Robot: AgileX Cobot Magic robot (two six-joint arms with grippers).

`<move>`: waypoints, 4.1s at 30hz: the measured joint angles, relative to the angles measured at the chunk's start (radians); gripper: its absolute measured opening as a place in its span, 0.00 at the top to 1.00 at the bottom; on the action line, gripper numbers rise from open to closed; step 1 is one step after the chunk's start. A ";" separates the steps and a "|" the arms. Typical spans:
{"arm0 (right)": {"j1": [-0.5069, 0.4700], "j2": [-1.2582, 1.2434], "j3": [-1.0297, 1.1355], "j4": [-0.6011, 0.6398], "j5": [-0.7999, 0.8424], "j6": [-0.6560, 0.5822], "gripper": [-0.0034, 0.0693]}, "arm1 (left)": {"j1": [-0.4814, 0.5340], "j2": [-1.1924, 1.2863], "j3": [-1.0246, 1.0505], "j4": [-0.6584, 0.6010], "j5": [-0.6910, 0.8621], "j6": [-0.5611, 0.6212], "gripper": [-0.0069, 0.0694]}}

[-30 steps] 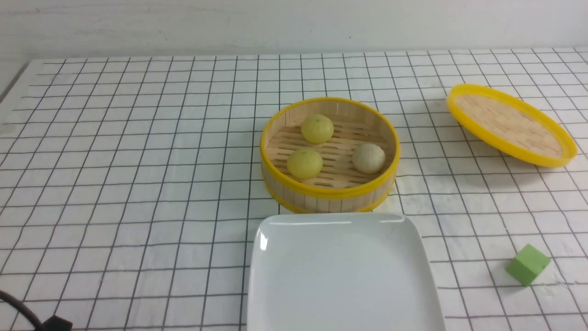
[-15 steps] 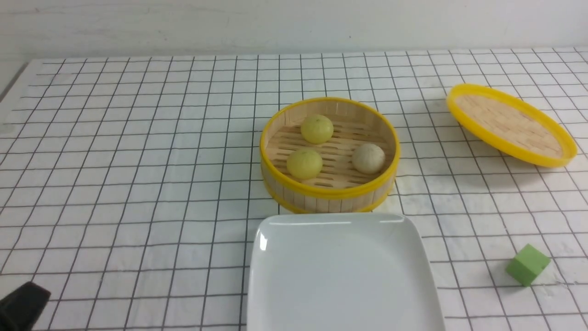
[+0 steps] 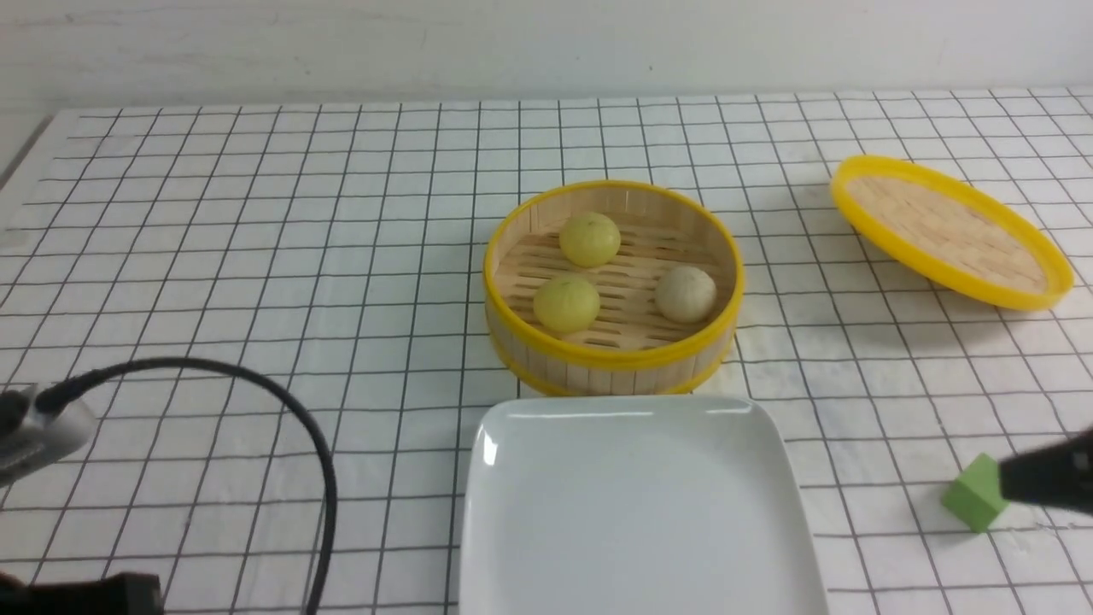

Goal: Put the steamed buns into the plate on the white-black tablecloth.
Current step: 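Reach toward a bun in the bamboo steamer with the right gripper, then move the steamed bun from the bamboo steamer onto the white plate with the right gripper, then reach into the bamboo steamer and grasp a bun with the left gripper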

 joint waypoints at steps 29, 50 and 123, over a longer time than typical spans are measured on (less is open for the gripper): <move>0.393 1.046 -0.860 -0.622 -0.328 0.242 0.61 | 0.000 0.112 -0.009 0.000 -0.089 0.045 0.69; 0.504 0.424 -0.280 -0.326 -0.238 0.249 0.90 | 0.000 0.113 -0.009 -0.003 -0.106 0.037 0.66; 0.303 -0.507 0.228 -0.680 -0.092 0.377 0.94 | -0.599 1.198 -1.344 0.339 0.019 -0.104 0.88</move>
